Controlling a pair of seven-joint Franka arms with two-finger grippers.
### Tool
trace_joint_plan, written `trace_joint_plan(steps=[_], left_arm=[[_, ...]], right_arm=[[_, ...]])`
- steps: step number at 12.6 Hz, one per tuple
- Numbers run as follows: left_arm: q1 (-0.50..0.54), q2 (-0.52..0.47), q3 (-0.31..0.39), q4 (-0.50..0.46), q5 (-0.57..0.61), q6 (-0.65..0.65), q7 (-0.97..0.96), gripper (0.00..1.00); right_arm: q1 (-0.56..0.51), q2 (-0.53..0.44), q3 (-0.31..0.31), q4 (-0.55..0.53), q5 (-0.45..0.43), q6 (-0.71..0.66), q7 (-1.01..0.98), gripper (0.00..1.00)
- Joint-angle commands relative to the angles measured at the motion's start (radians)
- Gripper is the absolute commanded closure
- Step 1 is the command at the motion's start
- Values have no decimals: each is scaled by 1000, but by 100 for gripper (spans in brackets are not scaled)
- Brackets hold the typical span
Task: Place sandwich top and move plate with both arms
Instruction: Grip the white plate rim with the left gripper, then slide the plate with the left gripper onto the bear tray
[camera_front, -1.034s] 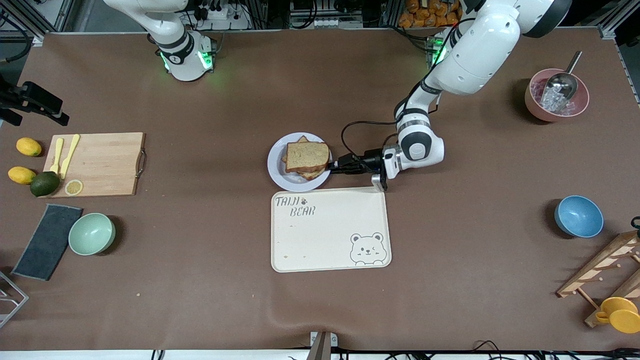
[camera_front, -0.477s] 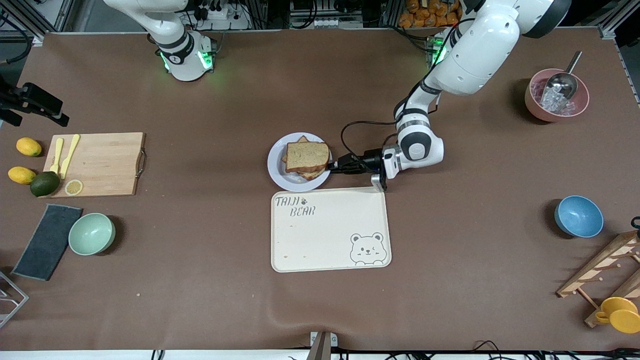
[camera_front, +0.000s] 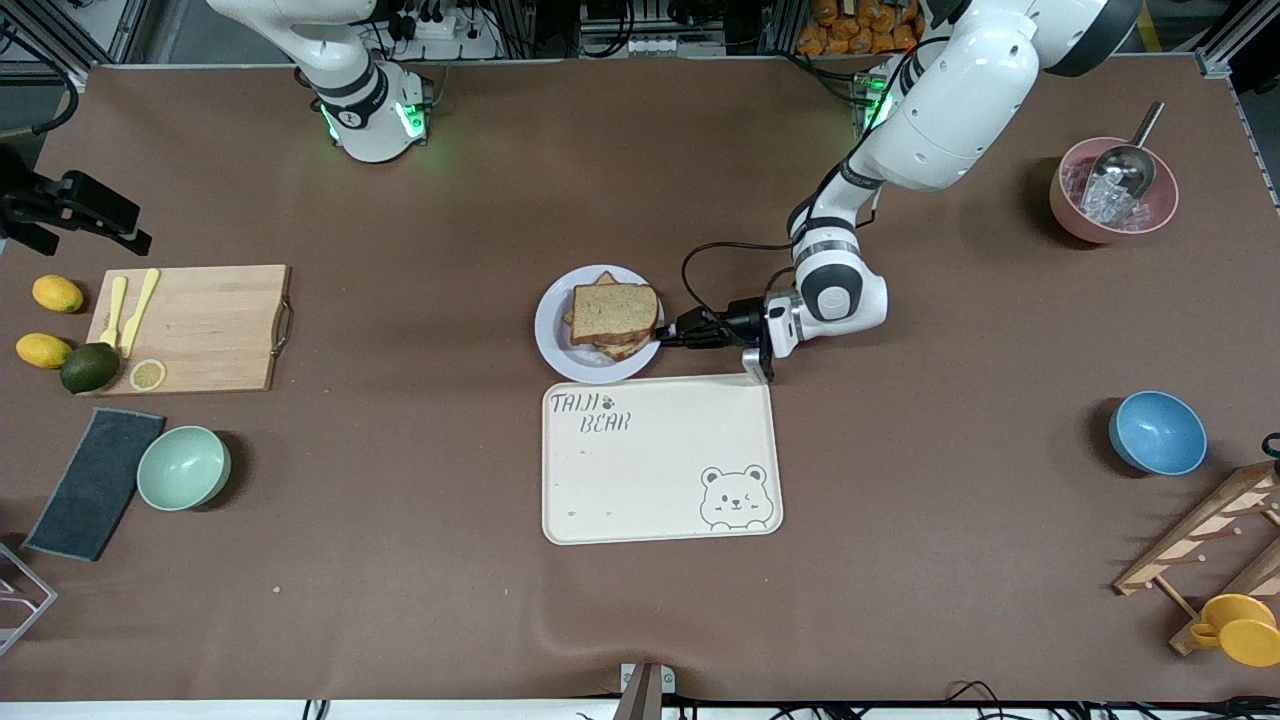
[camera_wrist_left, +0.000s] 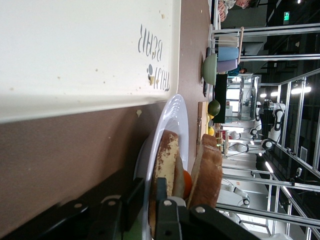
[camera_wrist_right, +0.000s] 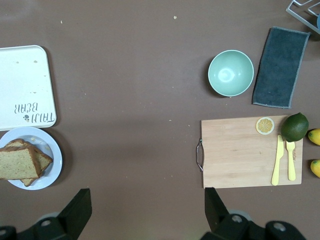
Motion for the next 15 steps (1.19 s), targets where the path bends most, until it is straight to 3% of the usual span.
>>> trace_joint_plan(steps=[1,4,7,15], left_arm=[[-50,105,3,68,-58,18,56,85],[-72,112,9,76,-82,30,58,88],[-72,125,9,85,-82,44,81,100],[-29,71,-20,64,-82,38,98,100]], right_arm=[[4,-2,-3,-19,-21,17,19,0],[-13,0,-6,-26,-21,23,8,0],[-14,0,-6,-26,-22,25,6,0],[-10,4,-6,-26,-21,28,6,0]])
